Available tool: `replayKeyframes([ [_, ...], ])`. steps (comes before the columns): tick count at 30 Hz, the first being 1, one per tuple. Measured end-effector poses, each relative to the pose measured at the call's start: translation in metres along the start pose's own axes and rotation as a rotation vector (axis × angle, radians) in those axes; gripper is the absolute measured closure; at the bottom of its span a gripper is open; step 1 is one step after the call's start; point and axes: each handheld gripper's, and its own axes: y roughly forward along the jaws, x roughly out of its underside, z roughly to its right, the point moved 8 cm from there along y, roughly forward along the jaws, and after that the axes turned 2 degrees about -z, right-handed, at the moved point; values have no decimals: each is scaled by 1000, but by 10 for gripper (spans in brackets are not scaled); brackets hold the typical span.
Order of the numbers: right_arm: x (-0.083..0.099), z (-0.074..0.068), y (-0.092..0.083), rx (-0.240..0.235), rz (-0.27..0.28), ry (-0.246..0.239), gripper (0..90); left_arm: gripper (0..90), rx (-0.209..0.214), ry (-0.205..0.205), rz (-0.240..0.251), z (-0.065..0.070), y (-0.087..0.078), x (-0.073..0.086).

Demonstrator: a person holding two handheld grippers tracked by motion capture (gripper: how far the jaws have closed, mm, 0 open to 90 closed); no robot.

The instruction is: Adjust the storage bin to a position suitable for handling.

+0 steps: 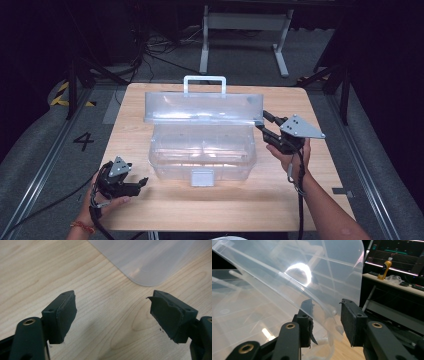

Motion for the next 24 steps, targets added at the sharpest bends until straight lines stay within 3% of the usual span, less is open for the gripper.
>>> replayKeyframes([
  [5,-6,4,4,33,16,-1,649,188,-3,-33,-13,-2,5,7],
  [8,-10,6,7,48,15,-7,656,185,-6,-18,-30,-1,8,10],
  [17,-24,18,20,126,4,-19,693,165,12,-56,-21,0,10,14],
  [24,-32,29,33,174,6,-2,725,165,12,-59,-21,0,10,14],
])
